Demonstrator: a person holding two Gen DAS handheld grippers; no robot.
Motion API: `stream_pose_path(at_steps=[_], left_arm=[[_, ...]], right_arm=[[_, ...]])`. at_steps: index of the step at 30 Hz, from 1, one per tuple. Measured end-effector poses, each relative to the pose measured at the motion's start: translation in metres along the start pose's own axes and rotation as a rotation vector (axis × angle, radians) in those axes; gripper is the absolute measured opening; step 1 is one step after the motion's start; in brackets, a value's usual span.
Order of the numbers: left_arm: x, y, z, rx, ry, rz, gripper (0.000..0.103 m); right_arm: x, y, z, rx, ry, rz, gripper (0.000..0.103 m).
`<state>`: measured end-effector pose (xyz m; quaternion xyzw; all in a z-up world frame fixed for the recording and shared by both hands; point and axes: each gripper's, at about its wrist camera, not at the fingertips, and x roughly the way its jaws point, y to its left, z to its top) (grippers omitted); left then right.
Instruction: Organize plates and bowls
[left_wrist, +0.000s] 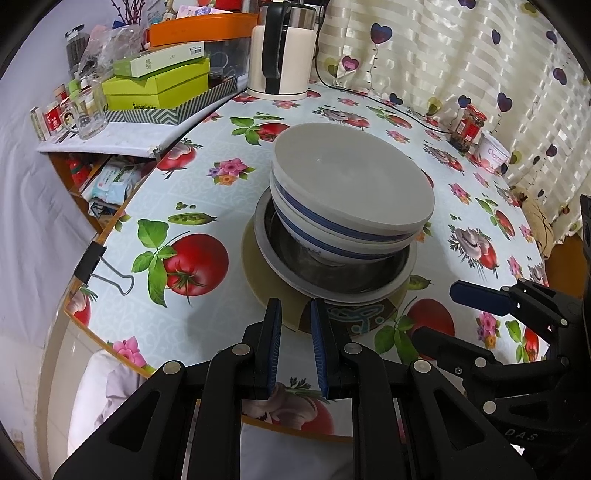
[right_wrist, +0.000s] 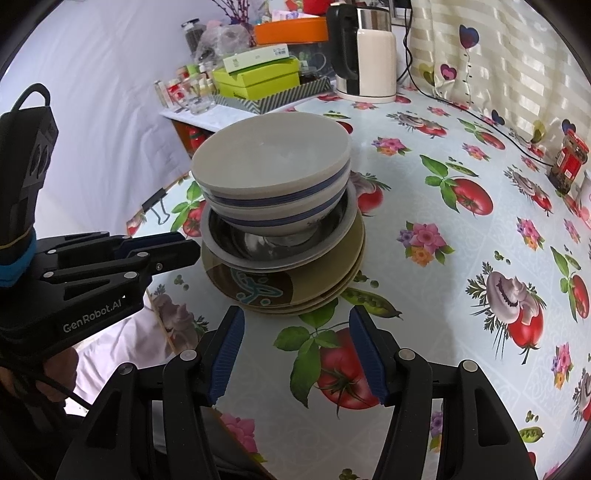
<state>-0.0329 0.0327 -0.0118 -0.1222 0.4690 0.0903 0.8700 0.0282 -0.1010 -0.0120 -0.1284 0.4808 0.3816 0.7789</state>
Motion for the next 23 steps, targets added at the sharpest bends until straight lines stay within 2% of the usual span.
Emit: stream_pose_path(at_steps=[23], left_arm=[[0.0050, 0.0010, -0.0009, -0.003, 0.005, 0.011, 0.017]], right_arm=[[0.0020, -0.0027, 0.0000, -0.011, 0.009, 0.000, 0.060]])
